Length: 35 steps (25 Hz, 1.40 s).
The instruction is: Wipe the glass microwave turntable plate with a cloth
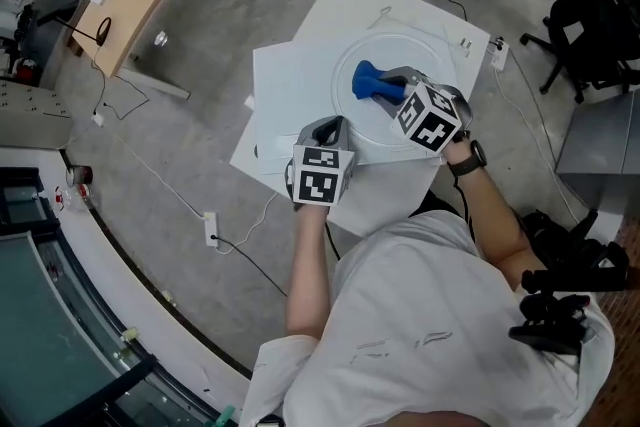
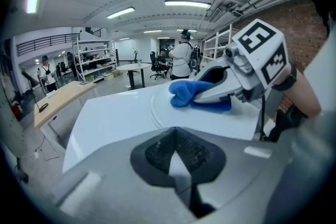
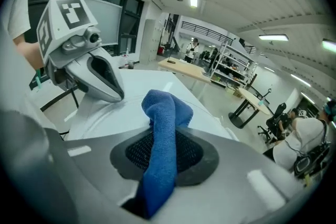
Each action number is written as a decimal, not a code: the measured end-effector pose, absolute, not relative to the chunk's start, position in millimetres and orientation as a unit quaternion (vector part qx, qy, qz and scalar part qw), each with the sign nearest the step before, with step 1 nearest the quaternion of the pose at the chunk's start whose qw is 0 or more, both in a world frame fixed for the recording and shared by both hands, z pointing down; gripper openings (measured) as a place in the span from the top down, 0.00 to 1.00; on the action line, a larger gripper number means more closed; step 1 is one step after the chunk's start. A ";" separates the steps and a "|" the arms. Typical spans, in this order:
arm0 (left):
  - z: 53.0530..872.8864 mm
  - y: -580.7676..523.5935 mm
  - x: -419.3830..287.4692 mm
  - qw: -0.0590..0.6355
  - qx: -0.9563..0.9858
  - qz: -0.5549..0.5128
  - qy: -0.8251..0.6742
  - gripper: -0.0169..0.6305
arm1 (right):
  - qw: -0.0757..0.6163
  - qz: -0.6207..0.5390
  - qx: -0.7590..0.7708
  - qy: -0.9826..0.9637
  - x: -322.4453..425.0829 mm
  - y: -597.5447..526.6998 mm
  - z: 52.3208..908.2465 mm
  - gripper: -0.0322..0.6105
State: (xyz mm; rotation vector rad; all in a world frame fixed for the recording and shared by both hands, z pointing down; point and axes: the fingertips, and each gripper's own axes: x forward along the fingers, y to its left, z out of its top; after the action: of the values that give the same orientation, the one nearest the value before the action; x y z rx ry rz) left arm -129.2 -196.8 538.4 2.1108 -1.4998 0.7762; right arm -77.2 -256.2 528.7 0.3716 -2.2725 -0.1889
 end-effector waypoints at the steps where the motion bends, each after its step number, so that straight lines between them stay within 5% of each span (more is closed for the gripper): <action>1: 537.8 -196.5 -129.0 0.215 0.762 0.281 -0.542 0.97 | 0.404 -0.071 0.162 -0.897 -69.8 -265.2 527.8 0.82; 12: 536.6 -195.5 -133.0 0.214 0.762 0.281 -0.543 0.97 | 0.431 -0.051 0.253 -0.865 4.2 -280.1 522.5 0.82; 24: 538.5 -199.5 -129.5 0.206 0.762 0.283 -0.544 0.97 | 0.427 -0.068 0.119 -0.894 -54.0 -189.3 527.9 0.83; 35: 520.5 -196.4 -131.3 0.172 0.795 0.252 -0.524 0.97 | 0.221 0.029 0.284 -0.933 -36.4 -208.8 486.9 0.84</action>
State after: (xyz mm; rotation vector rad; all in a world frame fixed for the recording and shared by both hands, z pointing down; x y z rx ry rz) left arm -131.3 -196.4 520.5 2.2574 -1.4862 0.7144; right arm -36.4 -208.8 486.9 0.7842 -2.5787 0.0812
